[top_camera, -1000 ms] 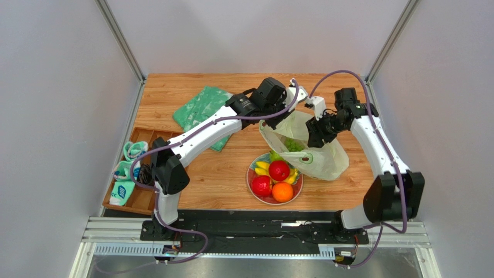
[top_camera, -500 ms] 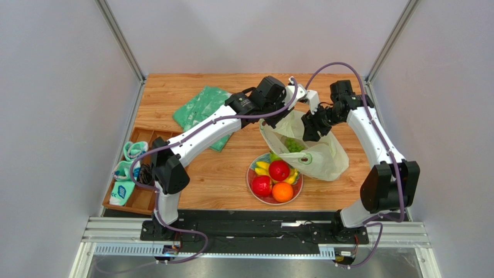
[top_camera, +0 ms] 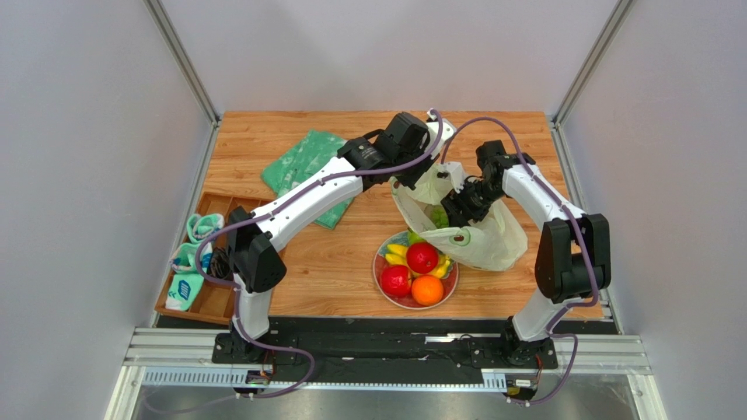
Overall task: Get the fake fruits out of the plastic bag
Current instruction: Take out the fake fruit from the plastic bag.
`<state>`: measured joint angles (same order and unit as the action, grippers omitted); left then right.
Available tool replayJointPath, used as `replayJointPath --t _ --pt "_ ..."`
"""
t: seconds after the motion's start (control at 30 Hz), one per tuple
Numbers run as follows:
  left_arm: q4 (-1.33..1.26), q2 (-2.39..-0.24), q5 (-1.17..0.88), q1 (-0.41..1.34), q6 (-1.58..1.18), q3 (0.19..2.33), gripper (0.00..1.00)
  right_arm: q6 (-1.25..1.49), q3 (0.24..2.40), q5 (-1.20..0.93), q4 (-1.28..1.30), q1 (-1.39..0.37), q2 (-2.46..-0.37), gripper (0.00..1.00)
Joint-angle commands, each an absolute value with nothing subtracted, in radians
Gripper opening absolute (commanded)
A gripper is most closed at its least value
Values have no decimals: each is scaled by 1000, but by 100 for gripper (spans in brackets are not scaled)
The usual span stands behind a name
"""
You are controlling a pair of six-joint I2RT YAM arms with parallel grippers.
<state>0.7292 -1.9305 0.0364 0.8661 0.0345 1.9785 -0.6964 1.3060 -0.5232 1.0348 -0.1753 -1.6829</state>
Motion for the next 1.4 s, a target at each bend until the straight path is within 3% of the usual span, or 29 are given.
replayJointPath --t 0.0,0.03,0.07,0.2,0.3,0.37,0.4,0.43,0.53,0.9,1.1,1.23,1.27,1.3,1.33,1.37 --pt "709 -1921 45 865 5 2002 0 -707 1263 -469 980 -173 -1698 84" --pt "712 -1922 43 865 5 2003 0 -713 1247 -465 980 -173 -1709 96" --pt "710 -1924 41 865 5 2006 0 -713 1238 -463 980 -173 -1716 100" --pt "707 -1922 48 867 6 2003 0 -690 1190 -443 911 -175 -1743 100" --pt "706 -1917 57 868 15 1994 0 -651 1181 -422 835 -175 -1724 89" --pt "703 -1914 60 868 17 1990 0 -641 1192 -423 798 -173 -1694 62" --pt "701 -1916 58 868 17 1990 0 -629 1201 -428 796 -173 -1687 27" --pt "701 -1916 58 868 17 1991 0 -620 1210 -431 796 -175 -1672 14" --pt "695 -1922 69 867 31 1999 0 -592 1253 -439 811 -172 -1626 5" --pt "644 -1960 196 862 77 2091 0 -563 1460 -537 922 -124 -1269 1" --pt "624 -1979 229 851 78 2140 0 -526 1399 -492 923 -123 -1198 0" --pt "612 -1993 229 851 90 2149 0 -444 1498 -511 913 -124 -1158 0" --pt "611 -2000 229 850 97 2152 2 -425 1529 -511 913 -123 -1152 0" --pt "612 -2003 226 847 101 2157 15 -390 1605 -526 913 -124 -1152 0" --pt "615 -2005 216 842 100 2164 41 -377 1649 -535 925 -123 -1154 0" --pt "618 -2006 189 832 100 2172 53 -365 1692 -546 937 -126 -1167 0"
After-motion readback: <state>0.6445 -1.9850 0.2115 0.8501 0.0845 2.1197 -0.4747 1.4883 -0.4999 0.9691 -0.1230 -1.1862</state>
